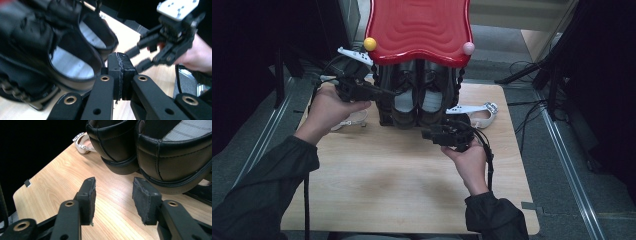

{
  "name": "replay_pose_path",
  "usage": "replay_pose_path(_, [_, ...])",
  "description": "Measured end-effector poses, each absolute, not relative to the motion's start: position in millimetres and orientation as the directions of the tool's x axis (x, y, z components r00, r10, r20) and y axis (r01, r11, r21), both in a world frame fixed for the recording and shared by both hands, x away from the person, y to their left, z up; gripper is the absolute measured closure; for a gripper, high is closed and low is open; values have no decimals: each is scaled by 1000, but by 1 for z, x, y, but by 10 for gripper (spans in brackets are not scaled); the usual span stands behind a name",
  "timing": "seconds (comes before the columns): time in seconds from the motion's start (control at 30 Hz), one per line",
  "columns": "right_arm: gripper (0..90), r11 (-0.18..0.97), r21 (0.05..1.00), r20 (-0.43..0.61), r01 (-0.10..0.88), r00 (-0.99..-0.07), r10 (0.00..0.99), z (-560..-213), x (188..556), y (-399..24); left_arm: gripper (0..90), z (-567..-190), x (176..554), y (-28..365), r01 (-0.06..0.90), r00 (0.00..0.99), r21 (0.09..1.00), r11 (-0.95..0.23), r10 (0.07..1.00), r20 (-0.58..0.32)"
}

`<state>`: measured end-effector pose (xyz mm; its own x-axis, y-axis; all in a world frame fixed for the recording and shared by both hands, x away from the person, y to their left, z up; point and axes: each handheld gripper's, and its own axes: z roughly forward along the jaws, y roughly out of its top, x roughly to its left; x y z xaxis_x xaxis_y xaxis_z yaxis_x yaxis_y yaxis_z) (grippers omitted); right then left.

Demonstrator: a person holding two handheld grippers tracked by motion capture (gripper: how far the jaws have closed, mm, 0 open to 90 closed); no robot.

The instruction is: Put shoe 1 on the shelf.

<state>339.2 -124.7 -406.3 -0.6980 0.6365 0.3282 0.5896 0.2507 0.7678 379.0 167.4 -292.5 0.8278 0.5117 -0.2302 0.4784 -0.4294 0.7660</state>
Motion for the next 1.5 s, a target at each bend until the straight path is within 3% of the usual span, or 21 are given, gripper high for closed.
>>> replay_pose_path(0.57, [729, 233, 789, 322, 568, -707, 630, -414, 349, -130, 900, -232, 440, 128, 438, 835, 787, -434, 522, -177])
replay_pose_path(0.87, [900, 261, 785, 319, 562, -727, 607, -416, 359, -126, 900, -230, 470, 118, 440, 818, 793, -420, 552, -162])
replay_pose_path(1.5, [900, 278, 757, 314, 591, -703, 638, -414, 378, -117, 900, -234, 483, 118, 433, 831, 791, -432, 532, -164])
